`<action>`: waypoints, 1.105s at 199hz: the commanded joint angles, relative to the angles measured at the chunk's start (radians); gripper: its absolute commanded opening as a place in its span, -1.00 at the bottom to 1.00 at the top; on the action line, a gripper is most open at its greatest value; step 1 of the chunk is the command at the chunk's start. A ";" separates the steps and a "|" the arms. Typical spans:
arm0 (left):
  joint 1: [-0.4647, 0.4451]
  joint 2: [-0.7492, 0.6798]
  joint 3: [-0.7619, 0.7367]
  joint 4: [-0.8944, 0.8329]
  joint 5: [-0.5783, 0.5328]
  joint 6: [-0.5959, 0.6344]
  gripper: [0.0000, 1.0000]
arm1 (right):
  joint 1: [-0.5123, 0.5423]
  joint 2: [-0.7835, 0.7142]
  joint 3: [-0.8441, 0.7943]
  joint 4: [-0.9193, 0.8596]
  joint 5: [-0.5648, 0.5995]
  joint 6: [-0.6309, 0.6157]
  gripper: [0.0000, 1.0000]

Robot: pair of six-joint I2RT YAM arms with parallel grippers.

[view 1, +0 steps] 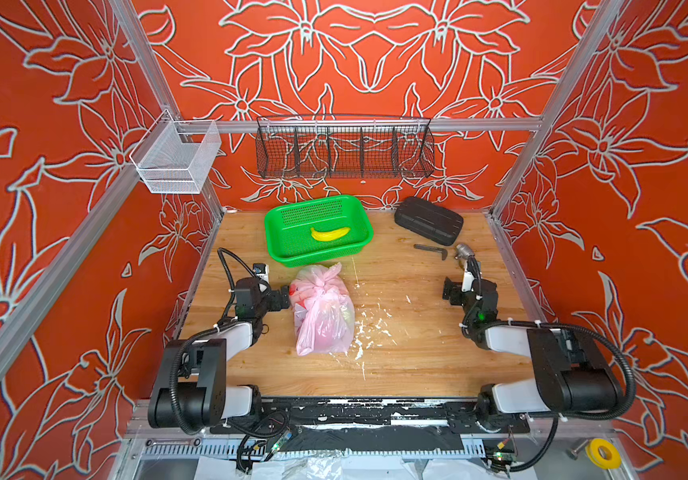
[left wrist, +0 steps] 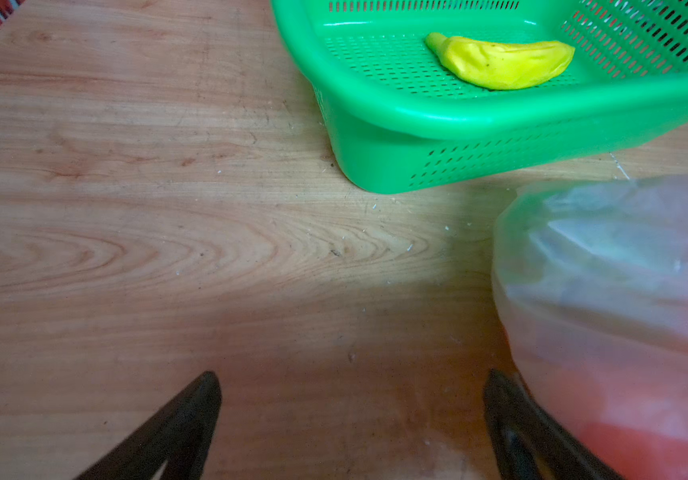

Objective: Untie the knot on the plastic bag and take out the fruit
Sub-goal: 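Move both grippers forward toward the knotted pink plastic bag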

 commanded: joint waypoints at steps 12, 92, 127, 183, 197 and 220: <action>-0.004 -0.011 0.013 0.024 0.009 0.007 0.95 | 0.009 -0.004 -0.005 0.017 0.000 -0.012 0.94; -0.005 -0.011 0.013 0.024 0.009 0.007 0.95 | 0.009 -0.005 -0.005 0.016 0.000 -0.011 0.94; -0.006 -0.012 0.011 0.025 0.006 0.007 0.95 | 0.009 -0.008 -0.009 0.022 -0.002 -0.012 0.94; -0.006 -0.145 -0.059 0.039 -0.109 -0.051 0.95 | 0.008 -0.156 -0.079 0.017 0.000 -0.009 0.94; -0.007 -0.223 -0.062 -0.023 -0.155 -0.078 0.95 | 0.009 -0.281 -0.035 -0.194 0.001 0.025 0.94; -0.010 -0.355 -0.069 -0.123 -0.206 -0.125 0.95 | 0.009 -0.458 0.039 -0.474 -0.010 0.137 0.92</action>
